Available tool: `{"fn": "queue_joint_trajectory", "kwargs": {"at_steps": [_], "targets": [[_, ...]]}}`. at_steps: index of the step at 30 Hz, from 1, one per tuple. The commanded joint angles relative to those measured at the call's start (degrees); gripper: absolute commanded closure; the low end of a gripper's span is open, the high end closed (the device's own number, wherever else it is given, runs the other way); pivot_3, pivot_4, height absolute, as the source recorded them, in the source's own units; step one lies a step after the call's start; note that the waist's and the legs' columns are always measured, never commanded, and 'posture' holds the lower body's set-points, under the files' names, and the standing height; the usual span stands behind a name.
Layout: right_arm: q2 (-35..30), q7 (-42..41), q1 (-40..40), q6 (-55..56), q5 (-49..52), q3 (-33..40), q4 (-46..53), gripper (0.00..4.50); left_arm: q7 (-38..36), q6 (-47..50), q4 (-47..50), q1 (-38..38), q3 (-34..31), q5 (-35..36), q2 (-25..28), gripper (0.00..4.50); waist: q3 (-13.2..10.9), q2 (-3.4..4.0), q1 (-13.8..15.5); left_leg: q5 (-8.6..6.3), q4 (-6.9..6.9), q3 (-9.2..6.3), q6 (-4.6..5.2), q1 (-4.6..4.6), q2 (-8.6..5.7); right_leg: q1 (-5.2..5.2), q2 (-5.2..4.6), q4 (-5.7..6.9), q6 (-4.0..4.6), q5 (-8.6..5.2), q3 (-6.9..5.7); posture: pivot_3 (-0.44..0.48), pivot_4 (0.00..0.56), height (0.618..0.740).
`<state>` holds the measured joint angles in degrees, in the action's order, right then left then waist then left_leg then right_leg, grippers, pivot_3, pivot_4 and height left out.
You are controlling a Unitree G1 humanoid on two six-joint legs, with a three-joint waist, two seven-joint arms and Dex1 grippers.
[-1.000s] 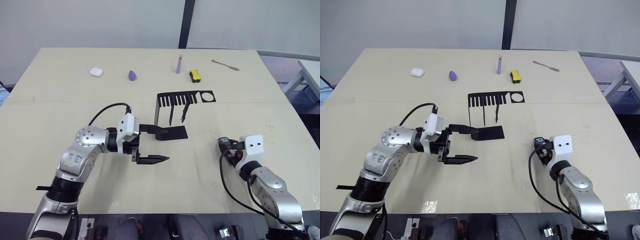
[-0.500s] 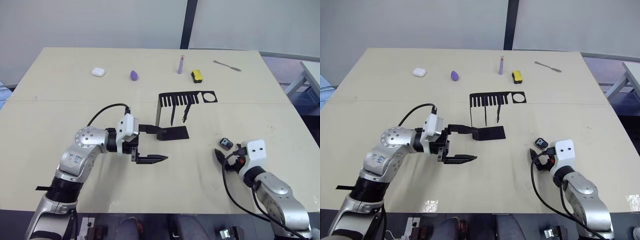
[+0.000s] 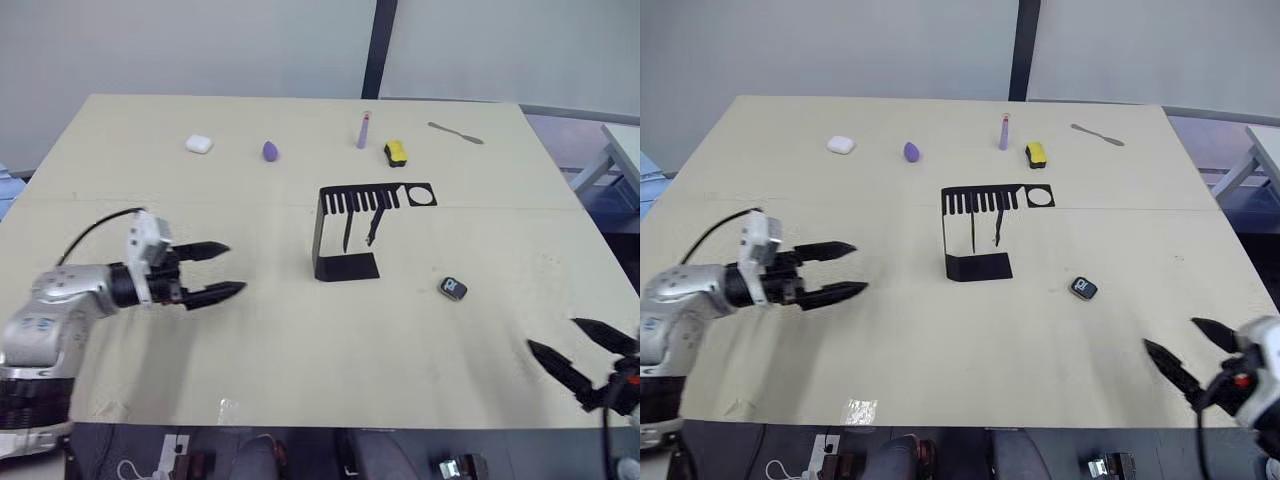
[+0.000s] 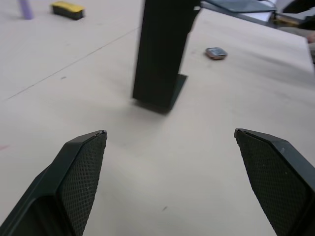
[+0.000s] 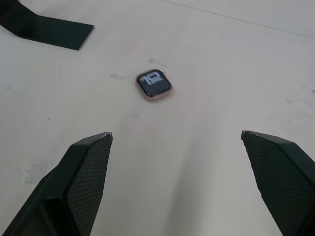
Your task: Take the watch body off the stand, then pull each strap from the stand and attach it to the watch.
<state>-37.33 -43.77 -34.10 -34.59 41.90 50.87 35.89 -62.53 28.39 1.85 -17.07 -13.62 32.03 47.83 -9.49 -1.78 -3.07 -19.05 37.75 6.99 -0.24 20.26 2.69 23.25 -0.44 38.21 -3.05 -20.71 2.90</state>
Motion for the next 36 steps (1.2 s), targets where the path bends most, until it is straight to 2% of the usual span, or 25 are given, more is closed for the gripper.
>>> {"fn": "queue_joint_trajectory", "kwargs": {"at_steps": [1,5,10,16,21,26,35,36], "targets": [[-0.34,-3.33,-1.62,1.38,3.46,5.37,-0.26,0.03,-1.34,-2.32,-1.65,-0.35,-2.89,-0.27,2.07,0.00,0.00,-0.01,0.04,-0.01,0.00,0.00,0.02,-0.01,0.00,-0.02,-0.01,-0.03,0.00,0.00,0.00,0.000,0.150,0.740],[-0.65,-1.96,-0.30,1.13,5.29,4.87,0.82,0.03,-0.77,-2.28,0.30,-1.38,-1.81,0.37,1.32,0.00,0.00,-0.01,0.05,-0.04,-0.05,-0.03,0.07,-0.03,-0.01,-0.15,-0.04,-0.20,-0.05,0.04,-0.02,0.000,0.150,0.740],[-1.84,1.03,3.93,-0.25,7.97,-0.88,5.76,0.03,3.13,-1.99,10.57,-0.79,3.47,0.13,-4.12,0.00,0.00,0.00,0.09,-0.05,-0.06,-0.03,0.07,-0.01,-0.02,-0.16,-0.06,-0.24,-0.10,0.06,-0.03,0.000,0.150,0.740],[-3.22,6.85,12.12,-3.09,10.63,-16.07,13.89,0.03,17.99,-1.23,18.49,-1.73,14.64,-10.85,-13.32,0.00,0.01,0.00,0.04,-0.03,0.01,-0.05,0.04,-0.03,-0.02,-0.20,0.01,-0.20,-0.13,0.08,-0.02,0.000,0.150,0.740],[-3.36,11.34,20.45,-4.33,9.83,-27.06,15.82,0.03,28.48,3.80,19.24,-3.75,17.09,-14.05,-20.52,0.00,0.01,-0.01,0.27,-0.03,0.10,-0.07,0.05,0.00,-0.02,-0.21,0.02,-0.18,-0.16,0.10,-0.02,0.000,0.150,0.740],[-3.72,12.05,25.61,-3.53,5.05,-34.85,14.15,0.03,34.56,5.43,17.10,-6.45,19.40,-17.46,-25.72,0.00,0.01,-0.01,1.23,-0.04,0.23,-0.08,0.07,0.02,-0.02,-0.21,0.01,-0.19,-0.18,0.11,-0.02,0.000,0.150,0.740],[-2.49,12.01,29.86,-2.26,0.53,-40.13,11.66,0.03,38.84,3.33,13.05,-9.12,20.63,-21.31,-29.88,0.00,0.01,-0.01,1.45,-0.03,0.30,-0.07,0.08,0.02,-0.01,-0.22,0.00,-0.15,-0.19,0.12,-0.02,0.000,0.150,0.740],[-2.34,11.97,30.14,-2.20,0.33,-40.37,11.46,0.00,38.86,3.06,12.54,-9.38,20.69,-21.54,-30.02,0.53,0.01,-0.01,1.48,-0.03,0.30,-0.07,0.08,0.01,-0.01,-0.22,0.00,-0.14,-0.19,0.12,-0.02,0.000,0.150,0.740]]}}
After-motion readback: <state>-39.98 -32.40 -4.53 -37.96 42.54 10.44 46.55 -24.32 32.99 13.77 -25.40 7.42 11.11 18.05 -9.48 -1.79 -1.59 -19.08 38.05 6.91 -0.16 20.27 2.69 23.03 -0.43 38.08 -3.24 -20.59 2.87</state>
